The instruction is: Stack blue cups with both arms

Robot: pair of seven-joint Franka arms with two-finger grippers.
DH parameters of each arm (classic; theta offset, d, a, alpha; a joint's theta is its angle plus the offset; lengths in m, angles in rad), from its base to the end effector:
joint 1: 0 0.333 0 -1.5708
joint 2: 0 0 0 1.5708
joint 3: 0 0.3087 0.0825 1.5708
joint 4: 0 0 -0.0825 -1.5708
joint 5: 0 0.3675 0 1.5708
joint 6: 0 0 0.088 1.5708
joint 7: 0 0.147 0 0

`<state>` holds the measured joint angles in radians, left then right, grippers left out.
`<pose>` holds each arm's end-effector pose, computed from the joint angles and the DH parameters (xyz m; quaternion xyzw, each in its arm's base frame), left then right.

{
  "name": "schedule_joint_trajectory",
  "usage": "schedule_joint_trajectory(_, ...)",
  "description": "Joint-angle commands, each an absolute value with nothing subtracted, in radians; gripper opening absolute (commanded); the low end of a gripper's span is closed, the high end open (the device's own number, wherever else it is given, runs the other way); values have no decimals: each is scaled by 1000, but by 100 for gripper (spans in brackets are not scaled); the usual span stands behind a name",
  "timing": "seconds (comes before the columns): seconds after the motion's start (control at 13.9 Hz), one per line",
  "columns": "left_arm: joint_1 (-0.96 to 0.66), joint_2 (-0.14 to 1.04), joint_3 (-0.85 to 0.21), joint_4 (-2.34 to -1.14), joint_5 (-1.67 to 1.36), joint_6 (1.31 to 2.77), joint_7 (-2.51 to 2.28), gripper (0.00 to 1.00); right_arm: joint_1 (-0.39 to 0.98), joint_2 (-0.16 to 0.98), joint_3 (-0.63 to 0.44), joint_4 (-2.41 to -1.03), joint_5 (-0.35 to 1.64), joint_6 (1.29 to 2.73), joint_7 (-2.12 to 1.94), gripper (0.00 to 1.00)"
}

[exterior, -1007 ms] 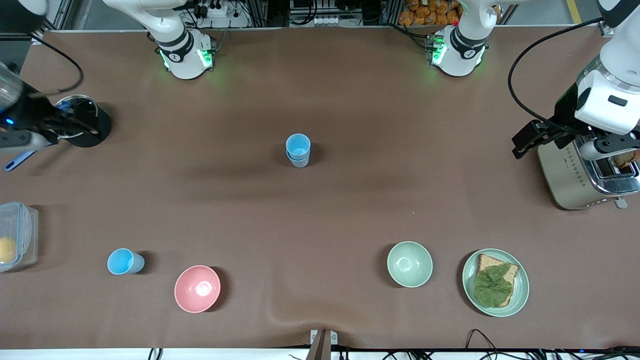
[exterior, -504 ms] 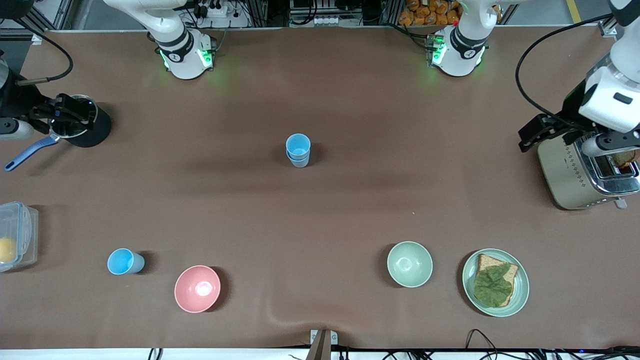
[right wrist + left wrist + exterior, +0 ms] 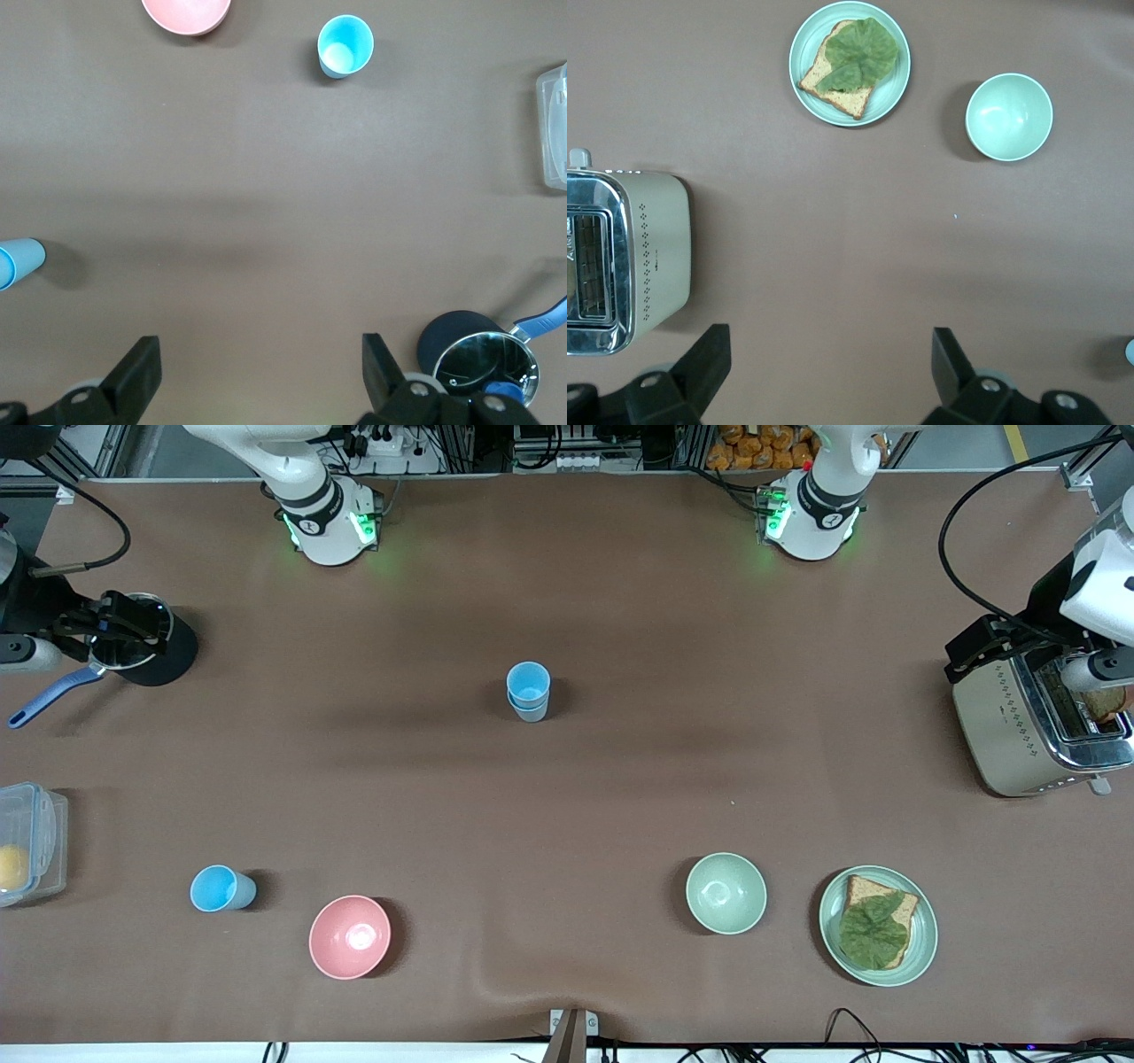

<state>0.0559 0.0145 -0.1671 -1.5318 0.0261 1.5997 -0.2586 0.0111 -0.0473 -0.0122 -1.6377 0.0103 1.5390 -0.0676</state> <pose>0.5451 -0.0564 0.5900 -0.9969 -0.0736 -0.0285 0.0067 0.5172 0.0008 0.5692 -0.9991 -0.0333 0.0255 0.0063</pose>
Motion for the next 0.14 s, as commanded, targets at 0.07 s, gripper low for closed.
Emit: schedule_joint_trajectory(0.07,61,14,-169,-1489,29,1543,-236,100,-5,-77,8,-1661,6,1526,-69,100)
